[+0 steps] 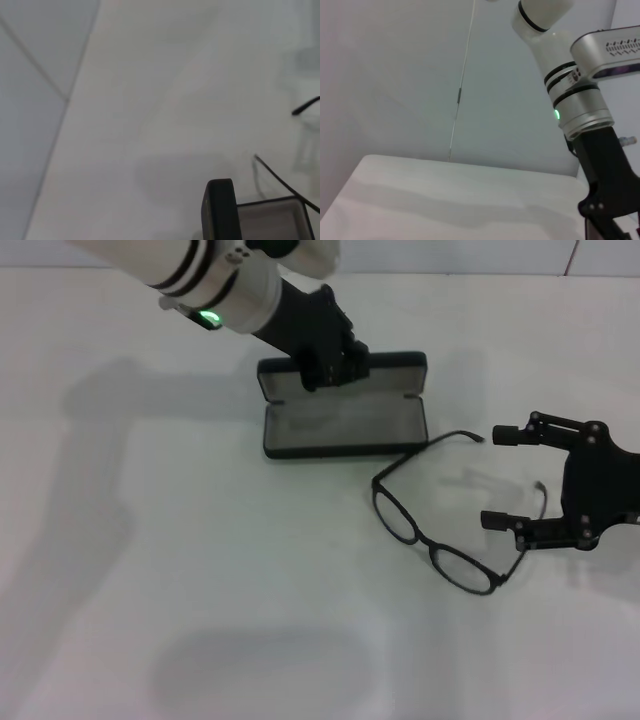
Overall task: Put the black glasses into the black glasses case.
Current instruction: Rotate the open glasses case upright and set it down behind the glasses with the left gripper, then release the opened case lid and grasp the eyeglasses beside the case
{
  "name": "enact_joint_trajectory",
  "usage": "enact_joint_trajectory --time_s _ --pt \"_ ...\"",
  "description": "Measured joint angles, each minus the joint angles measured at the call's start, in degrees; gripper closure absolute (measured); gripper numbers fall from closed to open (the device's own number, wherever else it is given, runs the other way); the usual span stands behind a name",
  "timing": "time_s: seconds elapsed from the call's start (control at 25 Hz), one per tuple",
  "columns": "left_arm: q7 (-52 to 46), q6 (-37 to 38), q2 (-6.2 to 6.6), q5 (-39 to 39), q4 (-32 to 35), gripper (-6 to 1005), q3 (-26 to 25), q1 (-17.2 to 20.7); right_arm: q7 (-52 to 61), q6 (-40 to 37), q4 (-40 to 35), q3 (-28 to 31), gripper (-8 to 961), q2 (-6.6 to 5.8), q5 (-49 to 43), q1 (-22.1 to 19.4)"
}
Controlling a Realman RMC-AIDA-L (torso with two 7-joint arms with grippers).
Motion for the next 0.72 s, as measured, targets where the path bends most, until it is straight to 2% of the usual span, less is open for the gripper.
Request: enact_joint_trajectory --time_s 0.28,0.56,0.72 --pt "-3.3 3.2 -0.09 4.0 0.8 781 0.0 -1.5 0.0 -0.1 0.0 0.0 95 -0.1 -0.1 -0.1" --pt "-2.8 3.0 -0.16 3.4 0.8 755 0.0 -1.8 0.2 -0.2 -0.4 0.0 96 0.13 -0.1 -1.4" --pt "-1.6 3.3 -0.21 2.0 1.2 662 0.0 -1.7 0.6 -0.2 -0.5 0.0 96 0.16 -0.1 -2.0"
